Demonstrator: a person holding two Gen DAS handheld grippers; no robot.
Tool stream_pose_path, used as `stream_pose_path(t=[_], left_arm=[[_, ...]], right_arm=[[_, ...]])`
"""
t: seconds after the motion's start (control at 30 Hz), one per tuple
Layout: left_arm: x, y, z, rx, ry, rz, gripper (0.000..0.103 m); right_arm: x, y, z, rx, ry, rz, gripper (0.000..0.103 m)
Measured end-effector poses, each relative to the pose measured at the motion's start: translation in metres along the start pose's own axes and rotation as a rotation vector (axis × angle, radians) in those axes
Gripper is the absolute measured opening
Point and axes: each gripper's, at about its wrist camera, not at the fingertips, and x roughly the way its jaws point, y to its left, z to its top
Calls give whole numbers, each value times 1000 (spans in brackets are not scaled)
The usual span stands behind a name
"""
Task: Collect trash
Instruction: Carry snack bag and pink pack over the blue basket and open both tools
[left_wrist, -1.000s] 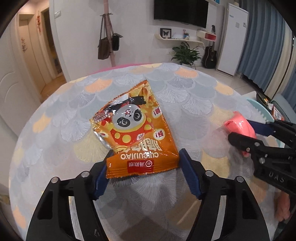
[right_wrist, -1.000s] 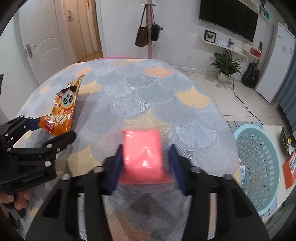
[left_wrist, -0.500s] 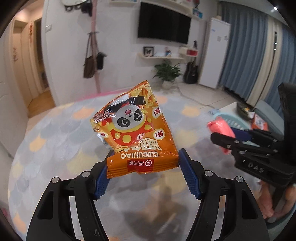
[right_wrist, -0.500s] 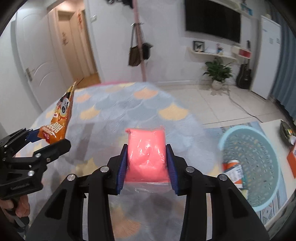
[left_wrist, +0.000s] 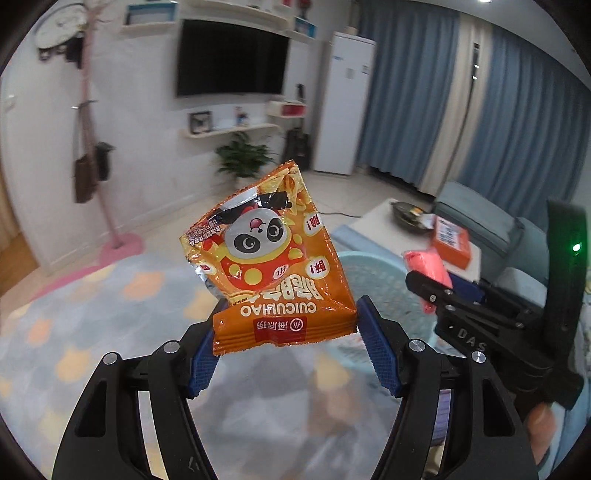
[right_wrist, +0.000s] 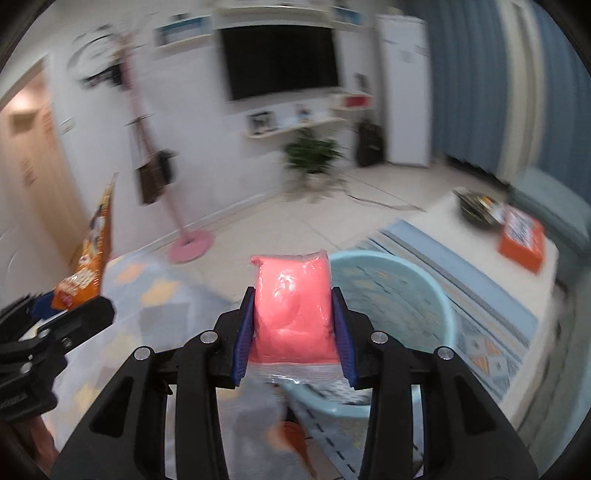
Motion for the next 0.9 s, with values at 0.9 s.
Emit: stream_pose_path(t=[0.9], left_arm=[[146,-35,19,37,215,-88,73]], right_arm=[[93,-88,-32,223,147,-77,37]])
